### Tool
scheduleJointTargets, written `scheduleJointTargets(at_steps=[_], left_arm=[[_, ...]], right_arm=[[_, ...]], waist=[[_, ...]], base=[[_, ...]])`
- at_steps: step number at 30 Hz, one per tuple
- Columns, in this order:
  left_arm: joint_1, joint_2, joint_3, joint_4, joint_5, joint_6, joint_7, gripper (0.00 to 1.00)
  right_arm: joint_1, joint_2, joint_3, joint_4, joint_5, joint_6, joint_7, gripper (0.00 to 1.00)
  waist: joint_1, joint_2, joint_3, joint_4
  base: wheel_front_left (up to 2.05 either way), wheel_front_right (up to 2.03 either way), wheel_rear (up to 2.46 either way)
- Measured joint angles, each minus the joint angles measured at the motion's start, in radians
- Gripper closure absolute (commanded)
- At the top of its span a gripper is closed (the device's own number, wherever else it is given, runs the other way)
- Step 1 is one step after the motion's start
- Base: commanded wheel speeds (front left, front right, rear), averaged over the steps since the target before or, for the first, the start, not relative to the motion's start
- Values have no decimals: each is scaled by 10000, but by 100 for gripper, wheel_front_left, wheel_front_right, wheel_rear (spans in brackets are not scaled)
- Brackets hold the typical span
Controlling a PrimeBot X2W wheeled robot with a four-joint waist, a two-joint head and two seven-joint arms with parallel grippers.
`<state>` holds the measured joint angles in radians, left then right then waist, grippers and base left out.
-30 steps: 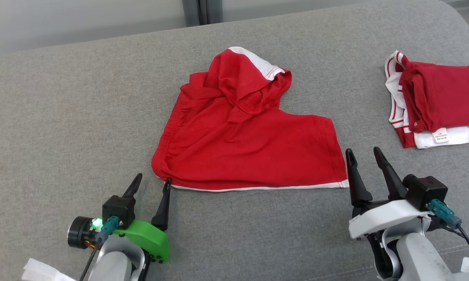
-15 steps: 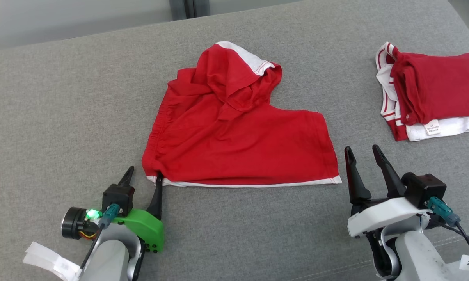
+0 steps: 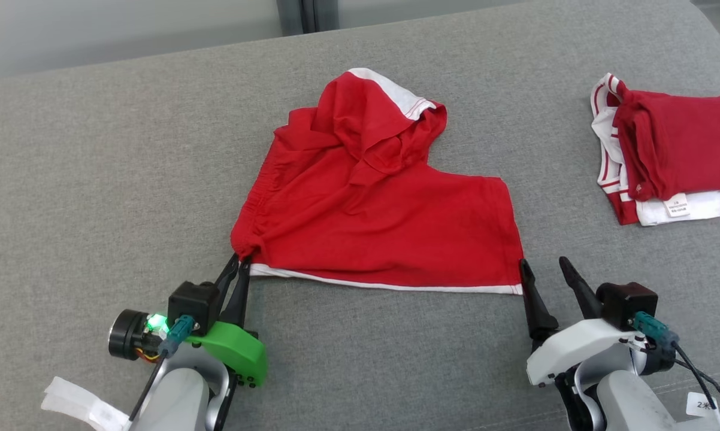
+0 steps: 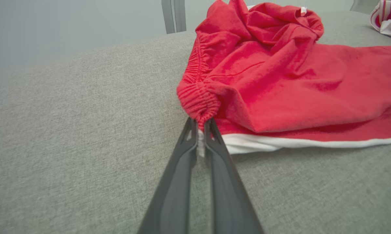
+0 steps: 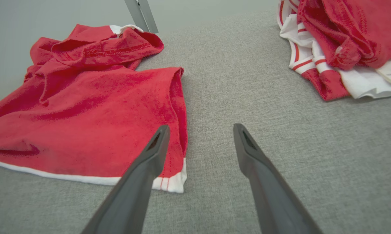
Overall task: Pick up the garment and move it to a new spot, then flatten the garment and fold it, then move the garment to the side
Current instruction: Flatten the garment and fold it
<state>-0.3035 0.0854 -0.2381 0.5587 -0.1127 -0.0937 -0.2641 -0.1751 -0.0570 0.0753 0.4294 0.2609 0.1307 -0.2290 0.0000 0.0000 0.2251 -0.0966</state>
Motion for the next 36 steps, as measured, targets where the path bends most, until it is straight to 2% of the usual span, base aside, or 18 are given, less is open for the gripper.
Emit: scheduleJointTargets(at_steps=[14,15,16,24,29,36], left_arm=[[263,-33,-268,-594,165,-73,0,100],[267,-36,-284,-594,169,-77,0,100],[268,-40,-293,-593,169,-77,0,100],[273,50,-222,-579,178,-17,0,100],[34,293,-174,-917,244,-27,0,100],[-1707,848,-290,-1747,259,-221,368,100]], right_arm=[[-755,31,742,1860,821,-4,594,0],[-788,21,848,1918,928,-4,600,45],[-834,23,947,1979,1016,-6,598,100],[-1006,52,1530,1753,1601,-2,334,100],[-1446,-280,1841,688,1764,-2,157,100],[-2649,-1051,2284,-1080,1877,0,650,100]], waist=[[0,0,-131,537],[0,0,-130,553],[0,0,-129,570],[0,0,-224,537],[0,0,-407,484],[0,0,-850,476]], base=[[0,0,0],[0,0,0],[0,0,0],[0,0,0],[0,0,0],[0,0,0]])
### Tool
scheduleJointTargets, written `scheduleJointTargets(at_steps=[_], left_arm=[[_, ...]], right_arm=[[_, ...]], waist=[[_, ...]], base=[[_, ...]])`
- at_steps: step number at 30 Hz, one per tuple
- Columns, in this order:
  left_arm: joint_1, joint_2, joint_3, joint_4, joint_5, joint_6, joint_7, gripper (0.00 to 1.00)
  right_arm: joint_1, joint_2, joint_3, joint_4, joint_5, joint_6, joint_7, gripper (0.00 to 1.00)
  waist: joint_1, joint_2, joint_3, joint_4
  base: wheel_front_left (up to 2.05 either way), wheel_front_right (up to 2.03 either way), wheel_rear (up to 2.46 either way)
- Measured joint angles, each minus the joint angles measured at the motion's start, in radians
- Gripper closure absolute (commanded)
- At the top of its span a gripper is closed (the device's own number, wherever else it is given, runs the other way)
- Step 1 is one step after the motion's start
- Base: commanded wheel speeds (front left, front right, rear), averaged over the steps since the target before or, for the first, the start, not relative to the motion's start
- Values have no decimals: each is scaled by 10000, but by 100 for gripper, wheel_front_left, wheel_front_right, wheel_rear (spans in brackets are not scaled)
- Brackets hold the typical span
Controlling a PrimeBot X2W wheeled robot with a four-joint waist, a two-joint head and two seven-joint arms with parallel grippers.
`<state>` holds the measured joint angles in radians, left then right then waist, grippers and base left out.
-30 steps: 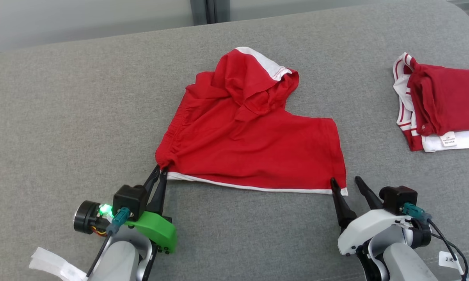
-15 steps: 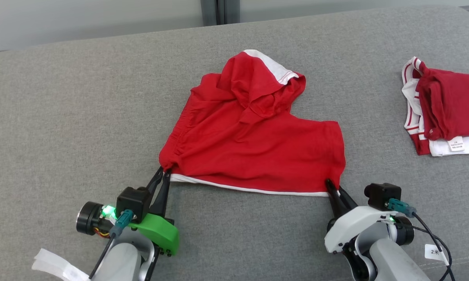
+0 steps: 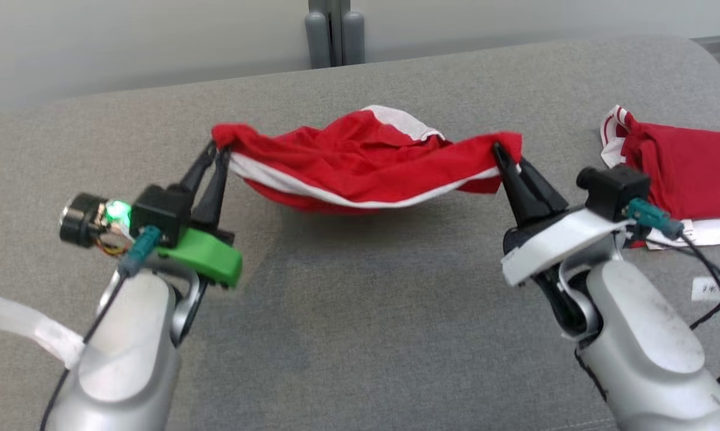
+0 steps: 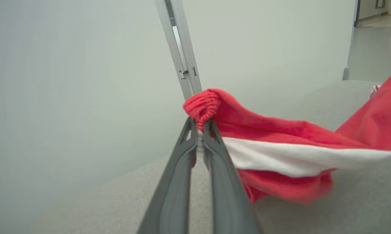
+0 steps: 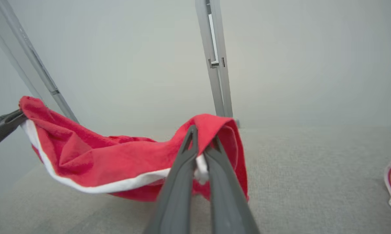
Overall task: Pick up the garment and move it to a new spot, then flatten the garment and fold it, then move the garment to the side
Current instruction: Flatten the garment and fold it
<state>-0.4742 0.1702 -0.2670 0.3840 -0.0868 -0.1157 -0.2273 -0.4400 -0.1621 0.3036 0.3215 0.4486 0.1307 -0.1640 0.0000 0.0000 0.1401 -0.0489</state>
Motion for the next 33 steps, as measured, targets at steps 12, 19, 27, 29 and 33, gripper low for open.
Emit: scheduleJointTargets(at_steps=[12,19,27,29,33], left_arm=[[-3611,713,-274,-1235,-894,-123,2242,100],[-3653,1030,-104,-2163,-1546,-130,3039,100],[-3105,1101,-21,-2863,-2182,-128,3891,100],[-3241,1143,6,-2798,-2332,-128,4149,100],[-4341,1373,-100,-2330,-2414,-130,4416,100]], right_arm=[[-2727,-295,-543,-1960,-52,-2,1825,100],[-2463,234,-1421,-2972,-554,-2,3051,100],[-2004,514,-1839,-3565,-1093,-2,4153,100],[-2284,520,-1887,-3480,-1193,-2,4324,100],[-3670,454,-1925,-2727,-1287,-2,4408,100]], waist=[[0,0,-1039,36],[0,0,-1487,144],[0,0,-1124,292],[0,0,-851,312],[0,0,-165,342]], base=[[0,0,0],[0,0,0],[0,0,0],[0,0,0],[0,0,0]])
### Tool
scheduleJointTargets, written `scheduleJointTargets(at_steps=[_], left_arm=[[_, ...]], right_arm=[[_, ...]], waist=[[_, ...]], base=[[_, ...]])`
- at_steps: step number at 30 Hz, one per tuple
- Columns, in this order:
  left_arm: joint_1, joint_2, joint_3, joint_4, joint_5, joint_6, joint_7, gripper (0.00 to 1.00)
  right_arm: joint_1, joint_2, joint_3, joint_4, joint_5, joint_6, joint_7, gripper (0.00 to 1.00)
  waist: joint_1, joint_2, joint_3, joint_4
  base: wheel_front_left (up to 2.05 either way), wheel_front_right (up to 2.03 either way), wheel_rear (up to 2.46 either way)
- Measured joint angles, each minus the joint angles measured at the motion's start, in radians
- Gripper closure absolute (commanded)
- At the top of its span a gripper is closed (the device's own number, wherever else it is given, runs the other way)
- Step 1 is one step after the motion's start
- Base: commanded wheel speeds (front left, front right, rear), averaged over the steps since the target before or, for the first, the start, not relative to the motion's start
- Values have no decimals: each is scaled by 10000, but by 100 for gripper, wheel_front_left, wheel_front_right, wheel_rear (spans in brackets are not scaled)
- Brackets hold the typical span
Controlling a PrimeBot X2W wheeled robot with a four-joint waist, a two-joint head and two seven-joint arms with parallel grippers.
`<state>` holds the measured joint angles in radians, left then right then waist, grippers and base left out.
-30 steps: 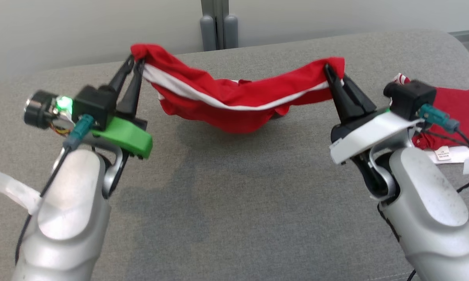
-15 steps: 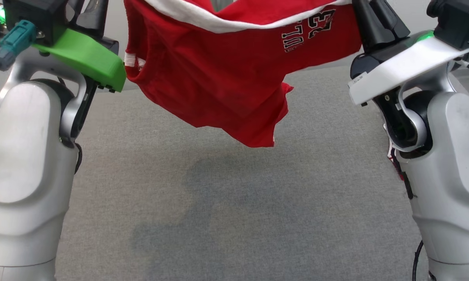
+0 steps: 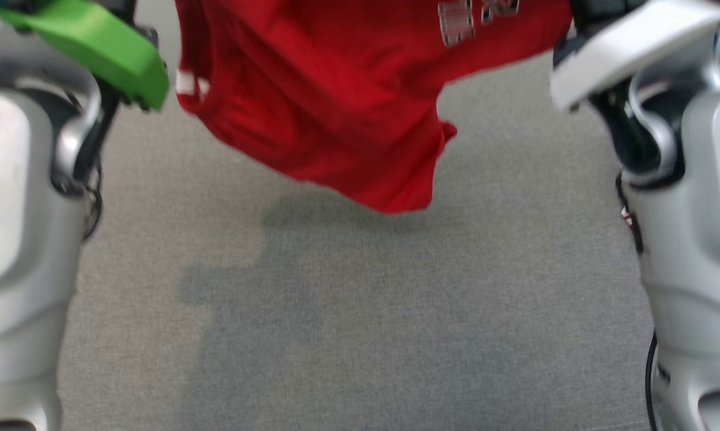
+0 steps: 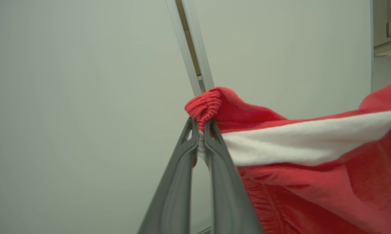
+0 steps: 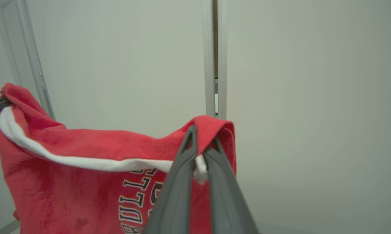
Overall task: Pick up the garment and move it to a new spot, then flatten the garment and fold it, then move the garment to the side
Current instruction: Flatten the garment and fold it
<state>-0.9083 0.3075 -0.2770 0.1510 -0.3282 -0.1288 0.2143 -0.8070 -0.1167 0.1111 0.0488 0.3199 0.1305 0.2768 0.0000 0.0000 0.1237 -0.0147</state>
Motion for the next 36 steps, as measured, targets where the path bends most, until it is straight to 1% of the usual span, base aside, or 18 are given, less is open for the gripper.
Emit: scheduleJointTargets(at_steps=[4,7,10,13,16,18,22,24,26,31,34,36], left_arm=[[-1820,232,-194,1072,-12,-2,-127,100],[-3255,253,-311,2176,-54,-4,-604,100],[-4735,219,-190,3532,88,-13,-1450,100],[-5916,52,-86,4717,245,88,-2592,100],[-6571,-234,17,5712,272,161,-3720,100],[-6758,-447,25,6253,249,159,-4301,100],[-6556,-836,-86,7093,98,92,-4711,100],[-6155,-1034,-157,7336,10,54,-4723,100],[-5494,-1175,-238,7285,-54,25,-4725,100],[-3744,-1058,-619,6665,130,10,-4767,100],[-2558,-968,-1049,6102,182,-4,-4767,100],[-1839,-757,-1227,5749,165,-4,-4765,100]], right_arm=[[-2248,-142,169,1452,-155,0,-368,100],[-3917,-142,305,2763,-368,2,-995,100],[-5628,-82,155,4222,-568,2,-1937,100],[-6835,50,163,5409,-734,12,-3156,100],[-7433,178,27,6558,-851,13,-4228,100],[-7571,268,-52,7258,-844,13,-4736,100],[-7312,443,242,8487,-767,12,-5147,100],[-7007,477,343,8916,-639,12,-5246,100],[-6594,464,447,9315,-470,10,-5308,100],[-5636,414,1108,9821,-96,10,-5354,100],[-5025,144,1682,9896,198,10,-5361,100],[-4608,-48,2171,9914,412,10,-5381,100]], waist=[[0,0,946,-15],[1,0,1743,-72],[0,0,2598,-141],[0,0,3373,-205],[1,0,4076,-263],[1,0,4483,-291],[2,0,5189,-298],[2,0,5437,-252],[3,0,5598,-134],[2,0,5549,125],[2,0,5269,233],[2,0,4991,297]], base=[[0,0,0],[0,0,0],[0,0,0],[0,0,0],[0,0,0],[0,0,0],[0,0,0],[0,0,0],[0,0,0],[0,0,0],[0,0,0],[0,0,0]])
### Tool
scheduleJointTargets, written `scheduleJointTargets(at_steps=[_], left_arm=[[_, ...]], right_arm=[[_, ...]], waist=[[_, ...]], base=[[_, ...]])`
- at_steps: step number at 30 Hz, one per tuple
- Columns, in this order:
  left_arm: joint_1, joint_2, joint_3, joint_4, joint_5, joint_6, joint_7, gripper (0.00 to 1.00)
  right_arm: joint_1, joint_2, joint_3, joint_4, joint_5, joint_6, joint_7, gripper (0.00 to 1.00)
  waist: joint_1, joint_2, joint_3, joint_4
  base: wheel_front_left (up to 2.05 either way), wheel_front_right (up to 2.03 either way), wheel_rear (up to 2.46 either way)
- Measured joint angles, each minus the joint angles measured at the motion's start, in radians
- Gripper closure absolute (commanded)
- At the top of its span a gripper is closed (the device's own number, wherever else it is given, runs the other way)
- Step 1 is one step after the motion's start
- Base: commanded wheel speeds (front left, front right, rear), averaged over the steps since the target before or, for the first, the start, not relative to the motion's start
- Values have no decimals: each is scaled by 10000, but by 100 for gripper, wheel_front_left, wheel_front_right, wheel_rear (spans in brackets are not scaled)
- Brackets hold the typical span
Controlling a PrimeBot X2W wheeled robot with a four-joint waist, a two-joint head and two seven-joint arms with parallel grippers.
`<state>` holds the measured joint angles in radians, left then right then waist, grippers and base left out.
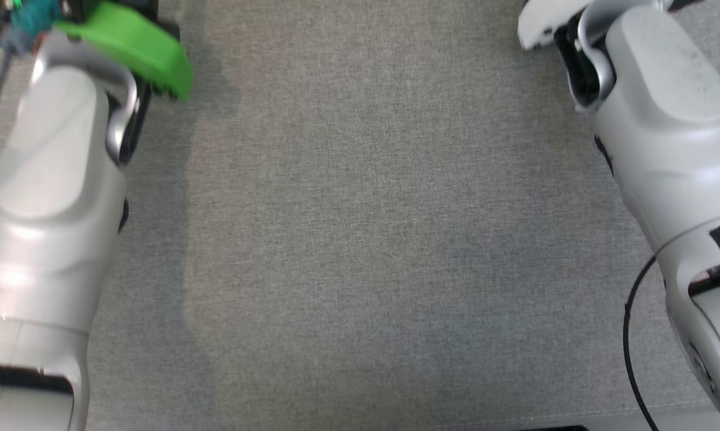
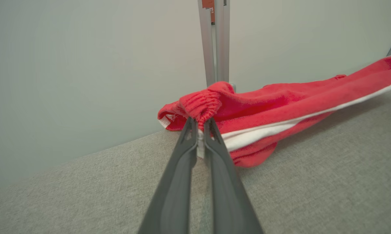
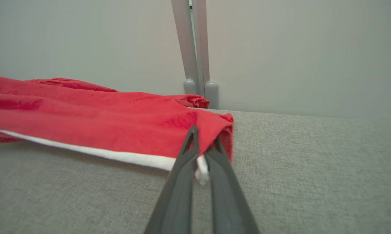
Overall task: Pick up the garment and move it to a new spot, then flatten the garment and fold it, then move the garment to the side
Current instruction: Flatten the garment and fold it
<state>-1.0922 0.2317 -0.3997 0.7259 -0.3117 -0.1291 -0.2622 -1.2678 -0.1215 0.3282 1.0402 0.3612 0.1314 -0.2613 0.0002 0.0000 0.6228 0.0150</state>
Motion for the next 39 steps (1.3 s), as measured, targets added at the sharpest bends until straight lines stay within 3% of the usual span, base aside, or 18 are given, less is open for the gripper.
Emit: scheduleJointTargets(at_steps=[9,21,39], left_arm=[[2336,717,-951,-863,224,-23,-2,100],[4585,968,-1517,-1609,504,-27,-19,100],[8565,1390,-2255,-3503,144,-31,44,100]], right_arm=[[1568,-1095,2036,-596,1406,4,623,100],[3727,-2993,4700,-2499,3687,10,2543,100],[6677,-5937,6447,-5892,6332,17,4700,100]], waist=[[-1,0,-1345,99],[-2,0,-3231,72],[-2,0,-5650,8]], base=[[0,0,0],[0,0,0],[0,0,0]])
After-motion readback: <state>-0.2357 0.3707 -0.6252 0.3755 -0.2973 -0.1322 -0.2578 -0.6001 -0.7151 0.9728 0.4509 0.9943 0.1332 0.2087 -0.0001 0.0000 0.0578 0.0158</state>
